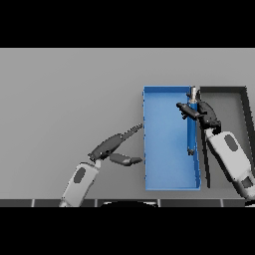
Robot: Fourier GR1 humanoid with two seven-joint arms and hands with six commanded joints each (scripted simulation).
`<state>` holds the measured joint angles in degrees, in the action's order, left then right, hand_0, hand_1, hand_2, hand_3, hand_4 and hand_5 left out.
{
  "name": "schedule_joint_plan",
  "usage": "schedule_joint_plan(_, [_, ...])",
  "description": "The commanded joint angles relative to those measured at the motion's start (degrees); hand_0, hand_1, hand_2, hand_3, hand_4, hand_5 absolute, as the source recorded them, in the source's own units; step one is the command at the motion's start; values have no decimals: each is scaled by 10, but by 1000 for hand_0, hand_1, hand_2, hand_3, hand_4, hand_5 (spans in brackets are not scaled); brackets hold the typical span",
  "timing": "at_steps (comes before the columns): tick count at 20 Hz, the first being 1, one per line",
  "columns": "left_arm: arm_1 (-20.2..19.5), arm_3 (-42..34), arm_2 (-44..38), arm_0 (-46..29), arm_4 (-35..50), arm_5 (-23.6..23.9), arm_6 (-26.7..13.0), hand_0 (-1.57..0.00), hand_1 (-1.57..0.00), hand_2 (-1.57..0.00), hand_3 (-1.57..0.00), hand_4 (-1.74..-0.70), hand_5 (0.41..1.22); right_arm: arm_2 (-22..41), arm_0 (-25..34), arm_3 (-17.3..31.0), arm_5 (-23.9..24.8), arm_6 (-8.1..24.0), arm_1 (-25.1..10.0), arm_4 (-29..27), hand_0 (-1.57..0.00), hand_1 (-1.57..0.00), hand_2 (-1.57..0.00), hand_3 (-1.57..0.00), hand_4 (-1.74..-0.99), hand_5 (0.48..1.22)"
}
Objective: Pick up the blue pipe and place it into the blue bin.
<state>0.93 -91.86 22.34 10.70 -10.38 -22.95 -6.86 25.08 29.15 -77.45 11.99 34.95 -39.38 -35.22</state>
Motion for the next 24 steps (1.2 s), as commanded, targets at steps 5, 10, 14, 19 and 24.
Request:
schedule_joint_plan(5, [2,-4,2,-6,3,-1,-3,1,1,1,1,-884,429,160,75,2,-43,-1,-88,-61,-245,-223,-224,-131,-1142,1030])
schedule_joint_plan(10, [-2,-3,1,-7,0,0,-4,1,1,1,1,-885,427,200,88,7,-46,0,-93,-58,-80,-73,-73,-42,-1063,846])
schedule_joint_plan(14, [0,0,4,-8,-5,3,0,1,1,1,1,-887,429,221,93,9,-58,-2,-102,-42,-32,-29,-29,-17,-1038,734])
schedule_joint_plan(19, [-1,-2,2,-6,-5,4,-4,1,1,1,1,-886,431,225,103,17,-62,-3,-102,-34,-10,-9,-9,-5,-1020,666])
schedule_joint_plan(24, [-2,26,-3,3,-11,7,12,1,1,1,1,-885,431,226,104,19,-72,-10,-104,-32,-6,-5,-5,-3,-1022,649])
